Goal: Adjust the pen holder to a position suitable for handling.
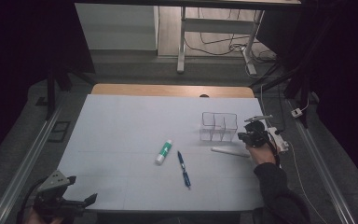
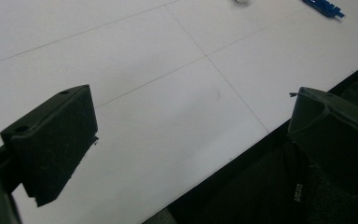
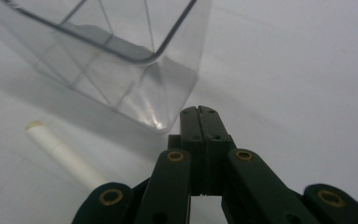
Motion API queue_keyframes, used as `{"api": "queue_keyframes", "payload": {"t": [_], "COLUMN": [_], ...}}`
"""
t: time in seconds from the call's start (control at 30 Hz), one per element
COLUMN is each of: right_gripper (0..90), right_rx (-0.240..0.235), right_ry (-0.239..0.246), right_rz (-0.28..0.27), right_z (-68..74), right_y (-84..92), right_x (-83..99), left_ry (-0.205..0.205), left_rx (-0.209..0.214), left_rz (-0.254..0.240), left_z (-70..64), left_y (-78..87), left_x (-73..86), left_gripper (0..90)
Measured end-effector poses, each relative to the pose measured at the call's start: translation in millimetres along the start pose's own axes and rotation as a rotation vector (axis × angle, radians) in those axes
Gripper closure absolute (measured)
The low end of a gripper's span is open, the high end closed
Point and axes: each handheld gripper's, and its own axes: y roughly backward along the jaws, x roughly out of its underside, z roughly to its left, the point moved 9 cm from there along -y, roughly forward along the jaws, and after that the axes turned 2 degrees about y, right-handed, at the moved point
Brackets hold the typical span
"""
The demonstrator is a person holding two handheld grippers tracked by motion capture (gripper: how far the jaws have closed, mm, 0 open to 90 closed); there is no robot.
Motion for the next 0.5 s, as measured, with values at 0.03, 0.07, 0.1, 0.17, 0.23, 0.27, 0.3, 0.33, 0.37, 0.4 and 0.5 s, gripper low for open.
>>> {"api": "queue_keyframes", "payload": {"t": [0.03, 0.07, 0.1, 0.17, 0.23, 0.27, 0.3, 0.33, 0.37, 0.4, 0.5], "right_gripper": [90.0, 90.0, 90.0, 90.0, 90.0, 90.0, 90.0, 90.0, 90.0, 90.0, 90.0], "right_rx": [0.004, -0.002, -0.006, -0.014, -0.013, -0.015, -0.016, -0.022, -0.027, -0.028, -0.028], "right_ry": [-0.005, -0.011, -0.015, -0.018, -0.011, -0.012, -0.012, -0.013, -0.016, -0.014, -0.008], "right_rz": [0.002, 0.006, 0.002, 0.007, 0.008, 0.009, 0.009, 0.004, -0.001, -0.004, -0.011], "right_z": [-1.7, -2.8, -3.7, -4.8, -5.5, -5.4, -5.7, -5.2, -4.5, -4.3, -2.3], "right_y": [-2.0, -3.9, -6.4, -10.7, -14.6, -15.9, -16.8, -17.4, -17.9, -18.3, -19.1], "right_x": [-1.1, -2.1, -3.6, -5.3, -6.6, -7.2, -7.8, -8.8, -9.9, -10.9, -13.7], "left_ry": [0.0, 0.0, 0.0, 0.001, 0.001, 0.001, 0.002, 0.004, 0.005, 0.006, 0.008], "left_rx": [0.0, 0.001, 0.001, 0.002, 0.002, 0.002, 0.002, 0.002, 0.0, 0.001, 0.0], "left_rz": [0.0, 0.0, 0.0, 0.0, 0.0, 0.001, 0.001, 0.002, 0.002, 0.002, 0.004], "left_z": [0.0, 0.1, 0.1, 0.2, 0.1, 0.2, 0.3, 0.3, 0.5, 0.6, 0.7], "left_y": [0.0, 0.0, 0.0, -0.1, -0.1, -0.1, -0.2, -0.3, -0.3, -0.3, -0.5], "left_x": [0.0, 0.0, 0.0, 0.0, 0.0, 0.0, 0.0, 0.0, 0.0, 0.0, 0.0], "left_gripper": [1.7, 1.7, 1.7, 1.7, 1.7, 1.7, 1.7, 1.7, 1.7, 1.7, 1.7]}}
